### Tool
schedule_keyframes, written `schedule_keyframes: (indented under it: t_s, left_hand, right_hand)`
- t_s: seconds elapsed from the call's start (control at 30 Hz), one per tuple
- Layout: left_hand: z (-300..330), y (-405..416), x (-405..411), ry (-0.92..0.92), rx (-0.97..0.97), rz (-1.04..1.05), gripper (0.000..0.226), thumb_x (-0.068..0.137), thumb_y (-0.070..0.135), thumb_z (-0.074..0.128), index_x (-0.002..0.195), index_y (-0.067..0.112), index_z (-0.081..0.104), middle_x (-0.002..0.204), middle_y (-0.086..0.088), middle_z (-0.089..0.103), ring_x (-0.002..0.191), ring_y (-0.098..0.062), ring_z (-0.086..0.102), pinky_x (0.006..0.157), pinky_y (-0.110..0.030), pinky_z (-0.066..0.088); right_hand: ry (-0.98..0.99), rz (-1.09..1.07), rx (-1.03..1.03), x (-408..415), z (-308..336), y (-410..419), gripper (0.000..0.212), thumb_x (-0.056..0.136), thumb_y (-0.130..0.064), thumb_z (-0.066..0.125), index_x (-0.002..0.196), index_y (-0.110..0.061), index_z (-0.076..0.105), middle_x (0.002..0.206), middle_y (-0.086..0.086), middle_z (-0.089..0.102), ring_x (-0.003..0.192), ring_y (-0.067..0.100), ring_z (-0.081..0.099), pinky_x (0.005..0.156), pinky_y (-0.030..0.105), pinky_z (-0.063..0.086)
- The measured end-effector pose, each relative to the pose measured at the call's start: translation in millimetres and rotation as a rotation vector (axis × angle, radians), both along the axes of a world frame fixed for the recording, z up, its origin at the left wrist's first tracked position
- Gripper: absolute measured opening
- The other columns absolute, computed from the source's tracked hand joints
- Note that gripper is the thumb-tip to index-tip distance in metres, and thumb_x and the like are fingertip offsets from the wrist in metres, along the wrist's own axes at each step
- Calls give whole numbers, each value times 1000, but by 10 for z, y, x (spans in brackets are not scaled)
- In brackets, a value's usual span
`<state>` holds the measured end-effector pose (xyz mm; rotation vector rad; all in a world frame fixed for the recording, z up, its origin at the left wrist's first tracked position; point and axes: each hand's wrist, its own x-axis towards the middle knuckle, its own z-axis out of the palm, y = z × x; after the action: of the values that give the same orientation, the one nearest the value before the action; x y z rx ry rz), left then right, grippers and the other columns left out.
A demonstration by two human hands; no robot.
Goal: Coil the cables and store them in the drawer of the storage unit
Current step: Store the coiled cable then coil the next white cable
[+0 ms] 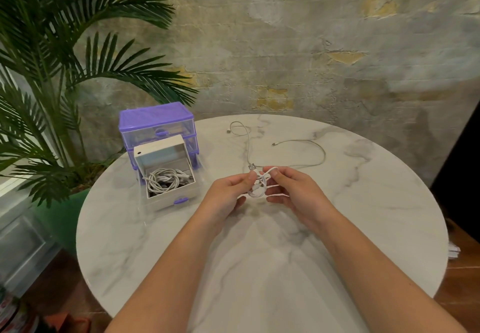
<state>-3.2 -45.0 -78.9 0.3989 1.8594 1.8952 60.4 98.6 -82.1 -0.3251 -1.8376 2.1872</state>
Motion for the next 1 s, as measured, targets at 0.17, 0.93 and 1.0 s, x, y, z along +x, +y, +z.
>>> schedule_keyframes:
  t_s: [0.17, 0.93, 1.0]
  left_hand:
    - [20, -4, 3, -66, 42, -1, 18, 86, 37, 68, 90, 23, 78, 82, 11, 71, 70, 0, 55, 65, -19, 39]
    - [16, -52, -116, -126, 243, 229, 19, 89, 31, 66, 89, 13, 73, 71, 10, 66, 55, 2, 52, 51, -9, 43]
    - [18, -54, -105, -119, 237, 222, 20, 89, 31, 66, 88, 12, 73, 71, 10, 66, 55, 3, 53, 52, -10, 44]
  right_hand:
    - [-54, 136, -42, -9, -10, 36, 28, 100, -22, 51, 121, -11, 64, 96, 3, 66, 71, 12, 57, 62, 25, 45]
    - [-184, 425, 62, 67, 5, -18, 46, 80, 12, 68, 120, -9, 59, 87, 6, 60, 70, 21, 59, 61, 30, 51]
    - [-183, 459, 74, 75, 25, 19, 45, 81, 12, 66, 119, -11, 61, 86, 5, 61, 69, 19, 58, 60, 28, 50]
